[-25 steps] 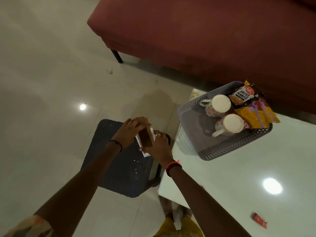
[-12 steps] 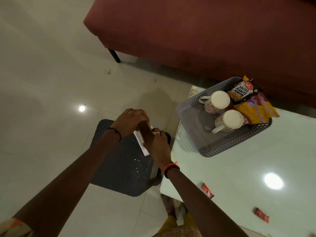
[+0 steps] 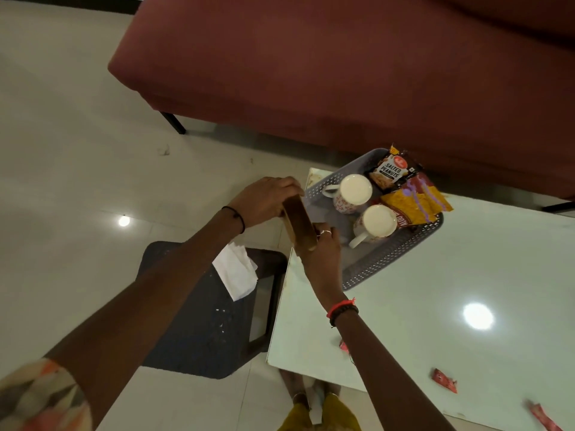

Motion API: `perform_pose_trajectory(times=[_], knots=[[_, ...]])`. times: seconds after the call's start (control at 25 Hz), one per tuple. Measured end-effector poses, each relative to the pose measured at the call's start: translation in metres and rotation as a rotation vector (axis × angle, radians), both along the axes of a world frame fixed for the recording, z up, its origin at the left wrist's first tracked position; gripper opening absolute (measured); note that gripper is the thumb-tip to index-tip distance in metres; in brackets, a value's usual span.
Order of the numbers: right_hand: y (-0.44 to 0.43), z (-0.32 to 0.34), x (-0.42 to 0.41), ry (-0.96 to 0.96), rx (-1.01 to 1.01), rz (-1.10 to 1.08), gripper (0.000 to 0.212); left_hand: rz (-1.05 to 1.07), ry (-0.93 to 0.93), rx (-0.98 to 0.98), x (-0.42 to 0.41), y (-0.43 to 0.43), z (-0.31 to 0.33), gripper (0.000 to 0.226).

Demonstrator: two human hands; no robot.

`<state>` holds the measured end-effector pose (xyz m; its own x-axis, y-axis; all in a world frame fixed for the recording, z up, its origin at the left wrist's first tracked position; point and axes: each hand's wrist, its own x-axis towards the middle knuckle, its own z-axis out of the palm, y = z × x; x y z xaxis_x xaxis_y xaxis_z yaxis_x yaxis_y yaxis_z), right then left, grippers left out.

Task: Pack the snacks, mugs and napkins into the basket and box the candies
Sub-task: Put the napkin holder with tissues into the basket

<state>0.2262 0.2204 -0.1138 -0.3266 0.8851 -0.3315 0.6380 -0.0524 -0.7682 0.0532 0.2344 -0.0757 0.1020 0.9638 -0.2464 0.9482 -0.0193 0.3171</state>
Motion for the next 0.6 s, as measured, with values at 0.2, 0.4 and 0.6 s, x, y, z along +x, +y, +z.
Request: perform_pose_trajectory(times=[0.2, 0.4, 0.6], knots=[[0.031, -0.023, 0.031, -0.050, -0.012, -0.076, 0.031, -0.085, 0.009, -0.042, 0.032, 0.046, -0.031, 0.054], [0.041, -0.053, 0.049, -0.119, -0.066, -0.052, 0.037, -0.069, 0.020, -0.088, 0.050, 0.054, -0.073, 0.050], [0.048, -0.079, 0.057, -0.198, -0.115, -0.010, 0.034, -0.054, 0.051, -0.089, 0.060, 0.050, -0.106, 0.048]])
